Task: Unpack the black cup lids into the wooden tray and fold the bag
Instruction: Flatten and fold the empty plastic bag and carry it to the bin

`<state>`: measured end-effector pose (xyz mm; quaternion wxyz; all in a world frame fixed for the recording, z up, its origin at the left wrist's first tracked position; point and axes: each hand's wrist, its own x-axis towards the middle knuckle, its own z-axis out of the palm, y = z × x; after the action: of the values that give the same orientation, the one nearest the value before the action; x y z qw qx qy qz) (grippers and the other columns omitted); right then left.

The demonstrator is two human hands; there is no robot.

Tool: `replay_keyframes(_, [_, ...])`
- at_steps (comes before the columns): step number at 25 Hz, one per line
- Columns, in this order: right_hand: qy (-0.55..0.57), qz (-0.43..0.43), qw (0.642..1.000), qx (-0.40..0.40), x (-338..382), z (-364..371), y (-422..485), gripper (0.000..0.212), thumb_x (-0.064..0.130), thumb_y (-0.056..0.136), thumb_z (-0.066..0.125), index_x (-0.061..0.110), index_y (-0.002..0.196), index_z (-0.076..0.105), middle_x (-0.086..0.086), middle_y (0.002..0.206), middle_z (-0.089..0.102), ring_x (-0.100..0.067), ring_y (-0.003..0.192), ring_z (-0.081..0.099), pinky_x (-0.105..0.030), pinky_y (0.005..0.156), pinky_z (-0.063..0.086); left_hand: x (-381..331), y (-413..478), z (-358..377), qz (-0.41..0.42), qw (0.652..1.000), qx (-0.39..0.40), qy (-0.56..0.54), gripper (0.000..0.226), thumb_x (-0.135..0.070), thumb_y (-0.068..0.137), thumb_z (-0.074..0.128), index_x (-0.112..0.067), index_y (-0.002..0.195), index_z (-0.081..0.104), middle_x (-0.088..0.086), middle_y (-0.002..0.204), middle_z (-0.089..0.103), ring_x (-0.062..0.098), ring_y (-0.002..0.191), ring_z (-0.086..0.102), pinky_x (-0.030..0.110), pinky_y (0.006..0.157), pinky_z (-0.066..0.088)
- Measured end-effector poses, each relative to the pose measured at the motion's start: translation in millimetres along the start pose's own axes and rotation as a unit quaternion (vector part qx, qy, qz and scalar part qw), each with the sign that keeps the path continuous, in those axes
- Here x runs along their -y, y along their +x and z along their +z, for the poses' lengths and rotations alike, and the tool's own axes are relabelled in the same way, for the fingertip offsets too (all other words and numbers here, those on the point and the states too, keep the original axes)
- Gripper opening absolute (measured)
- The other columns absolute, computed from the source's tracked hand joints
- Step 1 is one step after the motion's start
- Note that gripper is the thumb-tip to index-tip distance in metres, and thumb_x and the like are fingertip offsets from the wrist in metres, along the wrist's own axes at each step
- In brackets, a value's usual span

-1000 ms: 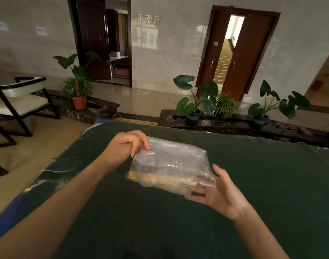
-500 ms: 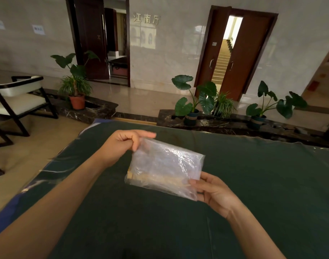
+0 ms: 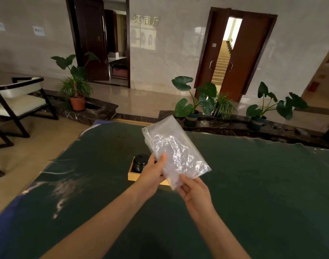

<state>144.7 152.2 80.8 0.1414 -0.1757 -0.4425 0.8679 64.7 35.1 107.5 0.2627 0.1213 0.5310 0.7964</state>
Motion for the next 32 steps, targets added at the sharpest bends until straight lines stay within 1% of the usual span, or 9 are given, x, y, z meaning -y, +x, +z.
replay_keyframes(6, [-0.059, 0.109, 0.989, 0.084, 6, -16, -2, 0.053, 0.017, 0.073, 0.070, 0.003, 0.122, 0.056, -0.018, 0.117, 0.066, -0.028, 0.105, 0.065, -0.038, 0.083, 0.055, -17, 1, -7, 0.020, 0.993, -0.111, 0.031, 0.032, -0.015, 0.094, 0.052, -0.016, 0.126, 0.048, 0.009, 0.119, 0.062, 0.026, 0.104, 0.063, 0.051, 0.093, 0.049])
replay_keyframes(11, [-0.204, 0.052, 0.969, 0.128, 62, -13, 11, 0.044, 0.045, 0.077, 0.062, 0.014, 0.107, 0.068, -0.007, 0.104, 0.073, -0.020, 0.097, 0.068, -0.032, 0.077, 0.055, -35, -3, -18, 0.017, 0.992, -0.052, 0.113, 0.036, -0.019, 0.090, 0.059, -0.021, 0.125, 0.049, 0.004, 0.117, 0.064, 0.022, 0.099, 0.067, 0.049, 0.086, 0.054])
replay_keyframes(14, [-0.268, 0.001, 0.952, 0.146, 79, -1, 19, 0.042, 0.033, 0.076, 0.068, 0.008, 0.110, 0.064, -0.010, 0.105, 0.072, -0.025, 0.096, 0.069, -0.035, 0.078, 0.057, -42, -1, -14, 0.010, 0.989, -0.010, 0.146, 0.034, -0.021, 0.088, 0.062, -0.024, 0.121, 0.052, 0.002, 0.114, 0.066, 0.019, 0.097, 0.068, 0.045, 0.084, 0.056])
replay_keyframes(17, [-0.232, -0.045, 0.961, 0.144, 85, 5, 23, 0.032, 0.016, 0.072, 0.070, 0.011, 0.103, 0.067, -0.010, 0.104, 0.072, -0.022, 0.091, 0.070, -0.029, 0.069, 0.058, -53, 0, -20, -0.009, 0.990, 0.037, 0.134, 0.032, -0.022, 0.091, 0.058, -0.019, 0.122, 0.056, 0.005, 0.118, 0.066, 0.022, 0.104, 0.066, 0.046, 0.089, 0.053])
replay_keyframes(20, [-0.199, -0.062, 0.965, 0.162, 85, 5, 23, 0.039, 0.006, 0.075, 0.068, 0.013, 0.113, 0.064, -0.009, 0.112, 0.070, -0.023, 0.098, 0.068, -0.029, 0.071, 0.057, -60, -2, -28, -0.029, 0.987, 0.099, 0.120, 0.032, -0.017, 0.092, 0.053, -0.016, 0.124, 0.056, 0.010, 0.121, 0.064, 0.026, 0.108, 0.064, 0.040, 0.084, 0.055])
replay_keyframes(23, [-0.161, -0.078, 0.966, 0.186, 84, 3, 22, 0.044, -0.001, 0.080, 0.062, 0.017, 0.120, 0.062, -0.006, 0.114, 0.070, -0.022, 0.101, 0.067, -0.030, 0.073, 0.057, -59, -2, -29, -0.024, 0.986, 0.144, 0.077, 0.041, -0.009, 0.091, 0.052, -0.022, 0.130, 0.050, 0.010, 0.127, 0.061, 0.029, 0.114, 0.059, 0.046, 0.091, 0.052])
replay_keyframes(28, [-0.120, -0.105, 0.977, 0.139, 84, -1, 19, 0.024, -0.006, 0.074, 0.062, 0.014, 0.070, 0.076, 0.001, 0.087, 0.074, -0.017, 0.081, 0.070, -0.024, 0.062, 0.056, -59, -1, -19, -0.006, 0.992, 0.123, 0.013, 0.040, 0.001, 0.088, 0.049, -0.025, 0.111, 0.069, 0.003, 0.108, 0.072, 0.029, 0.107, 0.061, 0.046, 0.091, 0.049])
replay_keyframes(30, [-0.147, -0.136, 0.971, 0.132, 82, -5, 17, 0.039, -0.016, 0.074, 0.055, 0.013, 0.053, 0.070, 0.003, 0.086, 0.071, -0.015, 0.082, 0.067, -0.026, 0.064, 0.056, -59, -7, -13, 0.034, 0.991, 0.099, 0.089, 0.035, 0.001, 0.090, 0.050, -0.022, 0.094, 0.076, 0.000, 0.096, 0.074, 0.021, 0.094, 0.067, 0.041, 0.076, 0.058])
replay_keyframes(32, [-0.163, -0.131, 0.970, 0.123, 79, -12, 16, 0.042, -0.016, 0.078, 0.052, 0.013, 0.053, 0.070, 0.001, 0.090, 0.071, -0.019, 0.088, 0.066, -0.031, 0.066, 0.057, -64, -13, -8, 0.112, 0.968, 0.089, 0.205, 0.039, 0.003, 0.089, 0.051, -0.024, 0.078, 0.077, -0.009, 0.089, 0.073, 0.010, 0.087, 0.069, 0.024, 0.063, 0.056])
